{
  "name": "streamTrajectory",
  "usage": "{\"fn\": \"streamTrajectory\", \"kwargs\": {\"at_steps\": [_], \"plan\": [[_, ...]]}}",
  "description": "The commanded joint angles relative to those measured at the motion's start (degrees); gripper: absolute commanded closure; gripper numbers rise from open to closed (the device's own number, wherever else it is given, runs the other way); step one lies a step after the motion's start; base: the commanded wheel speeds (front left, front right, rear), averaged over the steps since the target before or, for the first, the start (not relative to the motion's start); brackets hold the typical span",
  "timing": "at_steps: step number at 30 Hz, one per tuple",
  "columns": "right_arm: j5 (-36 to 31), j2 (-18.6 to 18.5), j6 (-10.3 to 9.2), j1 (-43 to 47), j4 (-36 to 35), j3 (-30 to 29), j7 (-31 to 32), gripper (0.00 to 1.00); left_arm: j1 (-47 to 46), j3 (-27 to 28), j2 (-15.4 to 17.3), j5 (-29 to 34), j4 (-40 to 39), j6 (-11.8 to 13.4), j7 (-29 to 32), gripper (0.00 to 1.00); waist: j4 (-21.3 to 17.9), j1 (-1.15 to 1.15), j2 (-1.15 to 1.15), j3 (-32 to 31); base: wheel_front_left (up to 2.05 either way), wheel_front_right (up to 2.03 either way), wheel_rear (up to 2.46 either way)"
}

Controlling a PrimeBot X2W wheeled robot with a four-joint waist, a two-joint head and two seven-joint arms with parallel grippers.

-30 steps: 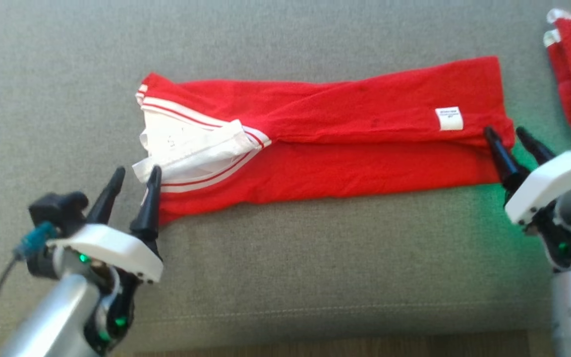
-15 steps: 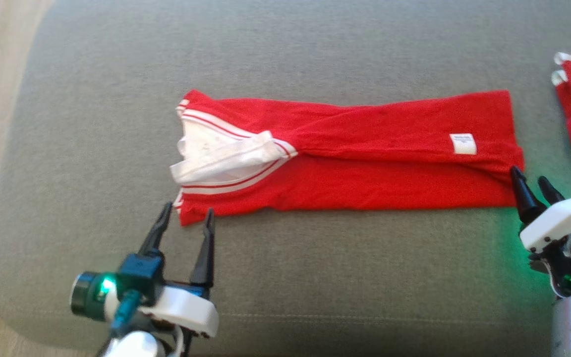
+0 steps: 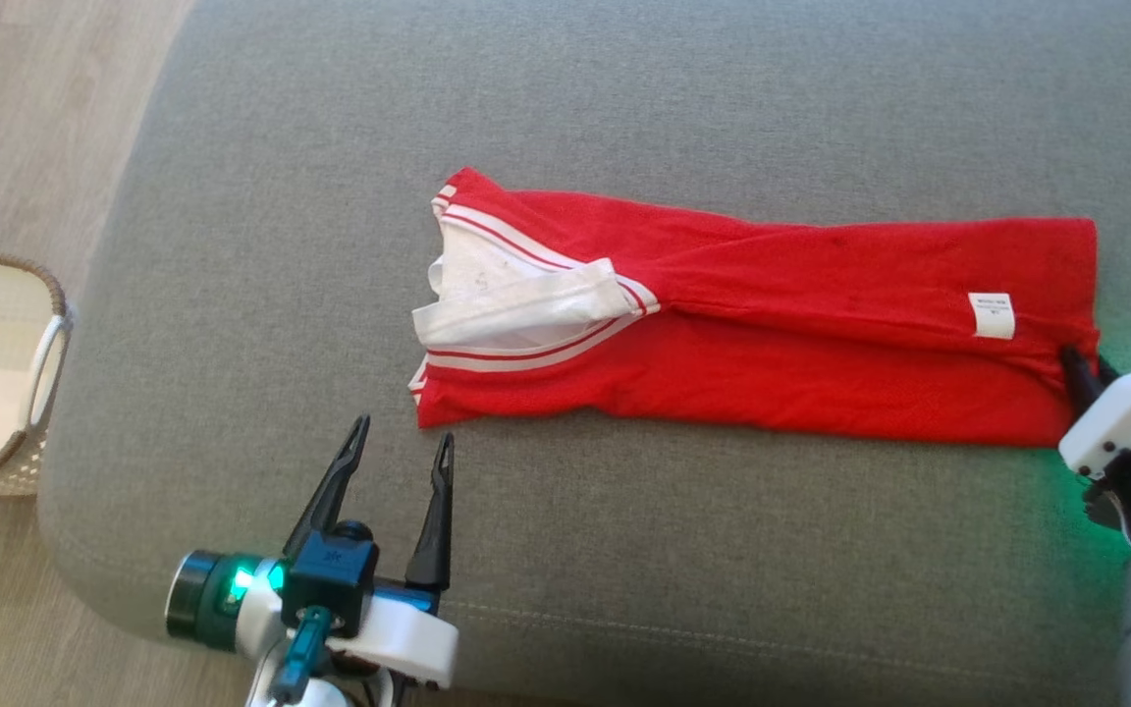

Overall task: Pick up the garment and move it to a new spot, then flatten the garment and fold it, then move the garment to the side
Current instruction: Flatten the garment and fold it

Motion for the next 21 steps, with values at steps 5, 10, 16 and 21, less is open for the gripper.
{"fn": "streamTrajectory", "kwargs": {"at_steps": [5,10,16,21], "plan": [[0.8,0.7,-0.02,1.5,-1.2,3.3,5.4,1.0,0.1,3.6,0.2,0.8,-1.0,0.3,-0.7,0.0,0.1,0.01,0.0,-0.1,0.0,0.0,0.0],[3.0,0.1,-0.02,3.2,-7.7,5.8,4.3,1.0,1.0,5.4,0.0,0.8,-0.4,0.1,-0.7,0.0,-1.7,0.01,0.0,-0.3,0.0,0.0,0.0],[3.8,-2.2,-0.02,2.8,-17.9,10.1,4.8,1.0,1.6,8.6,-0.1,0.1,0.1,-0.7,-0.7,0.0,-5.1,0.01,0.0,-0.3,0.0,0.0,0.0],[4.2,-4.5,-0.02,1.6,-24.7,11.2,7.6,1.0,1.7,10.4,-0.1,0.4,0.4,-1.7,-0.7,0.0,-6.8,0.01,0.0,-0.4,0.0,0.0,0.0]]}}
